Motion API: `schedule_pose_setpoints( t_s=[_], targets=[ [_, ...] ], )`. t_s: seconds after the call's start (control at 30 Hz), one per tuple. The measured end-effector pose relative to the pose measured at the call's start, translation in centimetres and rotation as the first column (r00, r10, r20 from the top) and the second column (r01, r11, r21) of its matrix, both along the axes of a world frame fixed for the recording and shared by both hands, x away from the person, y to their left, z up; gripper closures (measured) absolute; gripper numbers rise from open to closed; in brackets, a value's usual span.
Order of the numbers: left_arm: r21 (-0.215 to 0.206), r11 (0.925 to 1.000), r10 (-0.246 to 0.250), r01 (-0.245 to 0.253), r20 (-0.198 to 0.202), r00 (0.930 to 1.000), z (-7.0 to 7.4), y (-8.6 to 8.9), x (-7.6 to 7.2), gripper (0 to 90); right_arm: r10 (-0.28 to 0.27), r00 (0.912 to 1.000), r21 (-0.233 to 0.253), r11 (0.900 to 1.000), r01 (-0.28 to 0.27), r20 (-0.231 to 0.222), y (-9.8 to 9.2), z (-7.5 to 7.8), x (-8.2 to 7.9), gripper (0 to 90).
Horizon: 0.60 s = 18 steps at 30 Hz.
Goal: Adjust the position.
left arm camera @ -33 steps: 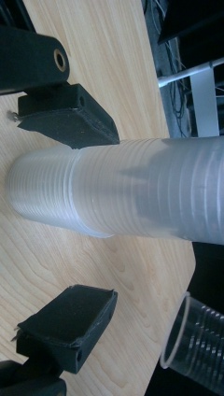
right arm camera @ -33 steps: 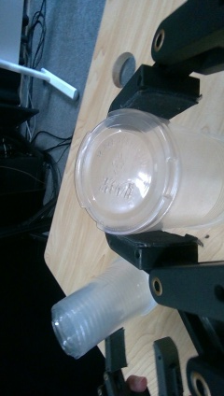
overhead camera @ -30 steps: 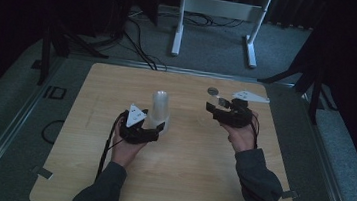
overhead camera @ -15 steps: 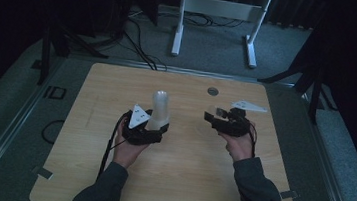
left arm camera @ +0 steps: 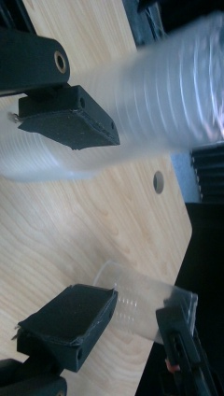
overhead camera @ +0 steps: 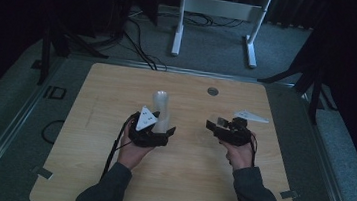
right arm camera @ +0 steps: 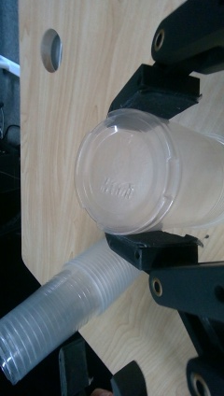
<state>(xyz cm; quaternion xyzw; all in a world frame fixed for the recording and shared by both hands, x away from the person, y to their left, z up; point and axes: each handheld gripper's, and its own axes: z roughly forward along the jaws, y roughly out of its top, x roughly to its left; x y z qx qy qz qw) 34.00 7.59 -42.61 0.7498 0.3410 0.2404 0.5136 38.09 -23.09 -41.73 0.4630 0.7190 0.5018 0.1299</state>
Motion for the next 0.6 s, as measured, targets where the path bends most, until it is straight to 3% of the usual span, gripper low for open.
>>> schedule_pose_setpoints(
  t_s=[0.37,0.47,0.6],
  targets=[
    [0.018,0.9977,-0.065,0.065,0.001,0.9979,-0.2,-2.1,-0.2,21.9,0.001,0.9994,0.082,0.997,0.002,-0.035,-0.2,-1.2,-0.7,40.7],
    [0.018,0.9967,-0.079,0.079,-0.001,0.9969,-0.3,-2.6,-0.1,21.9,0.005,0.9984,0.129,0.992,0.002,-0.057,-0.3,-1.8,-0.8,40.7],
    [0.021,0.9962,-0.085,0.085,-0.002,0.9964,-0.4,-2.9,-0.1,21.9,0.005,0.9979,0.158,0.987,0.005,-0.064,-0.5,-2.1,-1.0,40.7]
  ],
)
